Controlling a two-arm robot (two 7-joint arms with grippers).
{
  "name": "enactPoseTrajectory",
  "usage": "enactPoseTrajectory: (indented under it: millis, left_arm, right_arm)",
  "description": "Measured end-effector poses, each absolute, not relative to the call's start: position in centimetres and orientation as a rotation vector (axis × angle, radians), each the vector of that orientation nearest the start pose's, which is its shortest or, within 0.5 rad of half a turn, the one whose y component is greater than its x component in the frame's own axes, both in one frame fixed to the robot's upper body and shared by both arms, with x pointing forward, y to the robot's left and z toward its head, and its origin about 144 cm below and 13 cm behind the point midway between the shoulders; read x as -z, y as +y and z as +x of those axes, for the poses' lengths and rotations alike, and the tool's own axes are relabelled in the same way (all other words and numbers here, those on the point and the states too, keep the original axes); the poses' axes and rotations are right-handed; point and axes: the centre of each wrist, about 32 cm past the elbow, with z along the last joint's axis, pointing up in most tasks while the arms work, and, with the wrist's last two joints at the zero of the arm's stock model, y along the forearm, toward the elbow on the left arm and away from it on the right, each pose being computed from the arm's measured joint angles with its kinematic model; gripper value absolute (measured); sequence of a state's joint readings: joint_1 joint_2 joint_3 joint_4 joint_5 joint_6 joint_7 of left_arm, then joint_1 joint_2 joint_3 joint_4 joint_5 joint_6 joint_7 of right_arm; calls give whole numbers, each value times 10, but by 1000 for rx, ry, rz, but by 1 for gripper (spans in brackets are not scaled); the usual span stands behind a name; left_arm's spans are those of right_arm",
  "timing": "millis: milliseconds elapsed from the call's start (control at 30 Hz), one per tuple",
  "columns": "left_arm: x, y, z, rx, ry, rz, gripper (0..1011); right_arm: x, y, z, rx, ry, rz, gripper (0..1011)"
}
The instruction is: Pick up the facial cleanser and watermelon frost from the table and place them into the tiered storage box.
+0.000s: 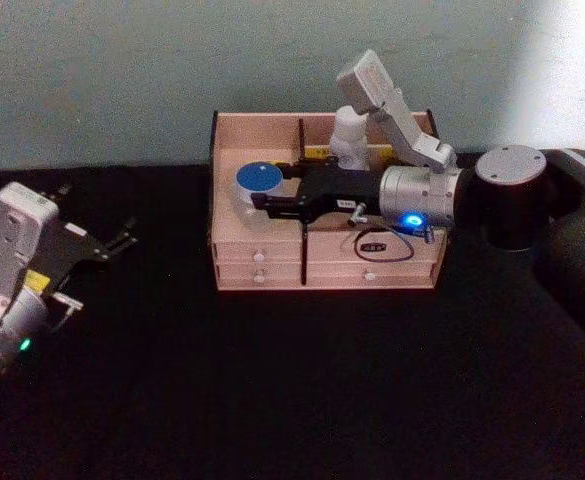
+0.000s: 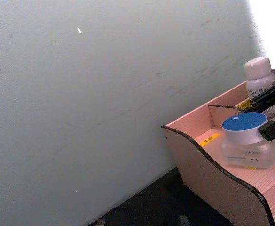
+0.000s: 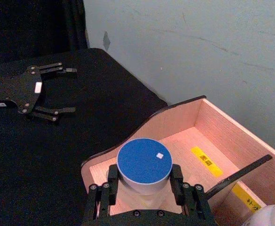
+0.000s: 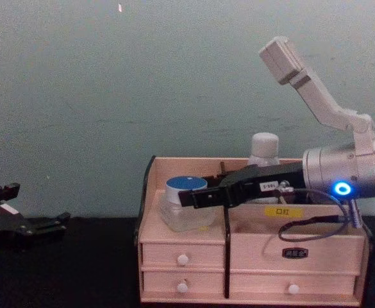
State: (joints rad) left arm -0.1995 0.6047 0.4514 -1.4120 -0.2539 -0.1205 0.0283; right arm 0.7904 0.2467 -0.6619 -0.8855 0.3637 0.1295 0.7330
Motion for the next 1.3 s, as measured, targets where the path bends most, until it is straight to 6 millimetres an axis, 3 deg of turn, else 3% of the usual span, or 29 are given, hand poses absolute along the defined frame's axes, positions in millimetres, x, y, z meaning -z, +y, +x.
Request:
enactPoseTrajectory:
  millis: [500,933,1300]
  left_arm:
    - [-1140,310,489,-1248,-285,304,1001]
    - [-1140,310,489,-1248,-285,304,1001]
    - [-1140,310,489,-1248,-285,305,1001]
  right_arm:
    - [-1214,-200,640,527,40,-329,679]
    - [-1213,-200,640,527,42,-331,1000]
    - [-1213,-200,640,527,41,-331,1002]
